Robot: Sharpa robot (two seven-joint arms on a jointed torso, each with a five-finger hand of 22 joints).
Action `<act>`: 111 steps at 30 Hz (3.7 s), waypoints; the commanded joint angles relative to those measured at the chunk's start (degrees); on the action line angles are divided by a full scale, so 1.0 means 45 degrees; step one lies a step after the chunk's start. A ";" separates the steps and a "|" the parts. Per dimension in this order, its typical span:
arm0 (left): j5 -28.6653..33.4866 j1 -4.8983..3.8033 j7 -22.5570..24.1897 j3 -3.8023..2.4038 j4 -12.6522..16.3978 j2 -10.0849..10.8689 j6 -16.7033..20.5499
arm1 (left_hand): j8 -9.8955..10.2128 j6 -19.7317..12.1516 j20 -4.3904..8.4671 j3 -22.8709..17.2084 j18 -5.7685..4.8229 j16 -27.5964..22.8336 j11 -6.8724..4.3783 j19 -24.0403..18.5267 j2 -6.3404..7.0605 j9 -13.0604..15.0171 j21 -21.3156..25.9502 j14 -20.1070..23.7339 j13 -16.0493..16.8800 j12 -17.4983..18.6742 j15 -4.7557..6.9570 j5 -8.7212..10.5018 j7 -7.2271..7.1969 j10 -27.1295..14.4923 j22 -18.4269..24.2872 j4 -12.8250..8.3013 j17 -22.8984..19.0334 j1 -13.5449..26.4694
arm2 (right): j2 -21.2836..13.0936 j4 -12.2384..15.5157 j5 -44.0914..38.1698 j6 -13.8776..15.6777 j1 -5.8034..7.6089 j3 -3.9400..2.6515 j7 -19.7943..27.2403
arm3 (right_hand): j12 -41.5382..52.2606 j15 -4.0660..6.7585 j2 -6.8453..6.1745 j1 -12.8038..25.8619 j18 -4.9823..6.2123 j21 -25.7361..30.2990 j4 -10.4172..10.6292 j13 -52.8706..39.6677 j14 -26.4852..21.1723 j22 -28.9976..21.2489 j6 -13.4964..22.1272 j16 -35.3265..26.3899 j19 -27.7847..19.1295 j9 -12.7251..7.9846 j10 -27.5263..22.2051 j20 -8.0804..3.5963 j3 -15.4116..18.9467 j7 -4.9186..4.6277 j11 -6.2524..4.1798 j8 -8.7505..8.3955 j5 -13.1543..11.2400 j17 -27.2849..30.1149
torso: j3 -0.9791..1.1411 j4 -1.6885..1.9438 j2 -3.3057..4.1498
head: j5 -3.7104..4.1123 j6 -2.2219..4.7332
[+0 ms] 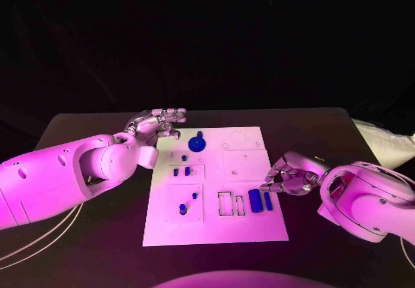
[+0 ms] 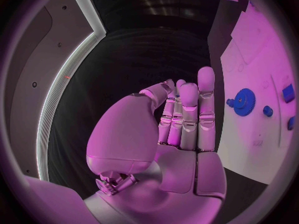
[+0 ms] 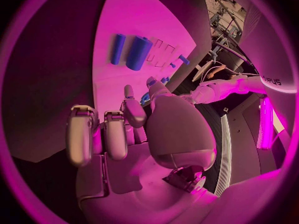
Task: Assemble the parts on the task board
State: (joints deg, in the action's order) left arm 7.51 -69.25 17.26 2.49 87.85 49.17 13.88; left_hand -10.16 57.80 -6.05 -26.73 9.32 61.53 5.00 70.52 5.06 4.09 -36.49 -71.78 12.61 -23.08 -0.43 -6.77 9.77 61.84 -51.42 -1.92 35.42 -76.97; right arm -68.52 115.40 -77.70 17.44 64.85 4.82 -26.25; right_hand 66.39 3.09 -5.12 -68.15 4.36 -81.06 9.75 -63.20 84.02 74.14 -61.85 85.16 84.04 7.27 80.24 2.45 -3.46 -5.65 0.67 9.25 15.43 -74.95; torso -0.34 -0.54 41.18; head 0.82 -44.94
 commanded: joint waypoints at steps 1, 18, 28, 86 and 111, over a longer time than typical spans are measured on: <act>-0.0041 0.0049 0.0063 -0.0007 0.0000 -0.0022 -0.0271 | -0.0073 -0.0089 0.0002 -0.0008 0.0176 0.0026 0.0004 -0.0092 -0.0039 -0.0010 0.0037 0.0107 0.0015 -0.0033 0.0023 -0.0025 -0.0005 -0.0104 0.0013 -0.0071 -0.0014 -0.0044 | 0.0054 0.0016 -0.1064 -0.0817 -0.0141 0.0036 -0.1264 | 0.0449 0.0071 0.0100 0.0125 -0.0252 -0.0091 0.0281 -0.0599 0.0994 0.0066 0.0128 0.0114 0.0172 0.0094 -0.0063 -0.0007 0.0389 0.0028 0.0029 0.0089 0.0050 -0.1390 | 0.0030 -0.0088 -0.0030 | -0.0004 -0.0007; -0.0041 0.0198 0.0077 -0.0009 -0.0102 0.0052 -0.0301 | -0.0091 -0.0114 -0.0003 0.0003 0.0181 0.0017 0.0011 -0.0105 -0.0031 -0.0011 0.0081 0.0128 0.0025 -0.0073 0.0017 -0.0023 0.0001 -0.0144 0.0039 -0.0072 -0.0048 -0.0023 | 0.0771 -0.0077 -0.2120 -0.0873 -0.0628 0.0087 -0.1625 | 0.0924 0.0043 0.0248 -0.0241 -0.0264 -0.0155 0.0918 -0.1531 0.0991 0.0175 0.0346 0.0165 0.0162 0.0421 -0.0103 0.0029 0.1386 0.0019 0.0050 0.0400 -0.0021 -0.1459 | -0.0006 -0.0095 -0.0029 | -0.0090 -0.0012; -0.0041 0.0214 0.0068 -0.0009 -0.0141 0.0059 -0.0311 | -0.0091 -0.0114 -0.0003 0.0003 0.0181 0.0017 0.0011 -0.0105 -0.0031 -0.0011 0.0081 0.0128 0.0025 -0.0073 0.0017 -0.0023 0.0001 -0.0144 0.0039 -0.0072 -0.0048 -0.0023 | 0.1196 -0.0232 -0.2383 -0.1118 -0.0837 0.0086 -0.1605 | 0.1225 0.0056 0.0321 -0.0471 -0.0268 -0.0170 0.0973 -0.1933 0.0999 0.0204 0.0319 0.0194 0.0162 0.0536 0.0043 0.0022 0.1566 0.0043 0.0032 0.0524 0.0068 -0.1510 | -0.0006 -0.0087 -0.0033 | -0.0177 -0.0069; -0.0041 0.0230 0.0040 -0.0009 -0.0006 0.0090 -0.0322 | -0.0108 -0.0132 -0.0006 -0.0002 0.0185 0.0024 0.0013 -0.0113 -0.0041 -0.0011 0.0111 0.0135 0.0032 -0.0106 0.0014 -0.0027 0.0003 -0.0172 0.0056 -0.0080 -0.0050 -0.0025 | 0.2744 -0.0322 0.1594 0.0406 -0.1071 -0.0031 -0.1278 | 0.1411 0.0239 0.1452 -0.1043 -0.0310 -0.0297 0.1490 -0.2779 0.1029 0.0448 -0.0090 0.0296 0.0230 0.1508 0.0359 -0.0150 0.2179 0.0285 -0.0188 0.0912 0.2818 -0.1700 | -0.0040 -0.0076 -0.0029 | -0.0345 -0.0144; -0.0041 0.0230 0.0032 -0.0010 0.0007 0.0093 -0.0323 | -0.0108 -0.0132 -0.0006 -0.0002 0.0185 0.0024 0.0013 -0.0113 -0.0041 -0.0011 0.0111 0.0135 0.0032 -0.0106 0.0014 -0.0027 0.0003 -0.0172 0.0056 -0.0080 -0.0050 -0.0025 | 0.3308 -0.0695 0.0819 0.0029 -0.1107 -0.0031 -0.1571 | 0.0858 0.0262 0.1519 0.1772 -0.0294 -0.0237 0.1554 -0.2718 0.1009 0.0392 -0.0141 0.0251 0.0189 0.2134 0.0279 -0.0165 0.4097 0.0346 -0.0218 0.0872 -0.2726 -0.1625 | -0.0033 -0.0087 -0.0028 | -0.0438 -0.0199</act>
State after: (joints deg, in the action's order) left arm 7.49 -68.23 17.13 2.48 87.76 49.67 13.45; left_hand -10.38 57.59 -6.05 -26.73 9.32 61.53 5.01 70.52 5.06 4.09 -36.15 -71.58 12.67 -23.47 -0.23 -6.77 9.98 61.42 -51.23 -1.92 35.28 -76.97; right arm -53.71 112.28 -72.35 18.39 59.94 4.68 -33.08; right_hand 70.43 3.91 1.82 -60.79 3.50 -82.33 16.78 -74.94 84.02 74.95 -62.77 86.33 84.00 16.83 81.84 2.07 14.65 -3.98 -0.33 13.50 3.47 -74.92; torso -0.48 -0.94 41.05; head -1.14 -45.81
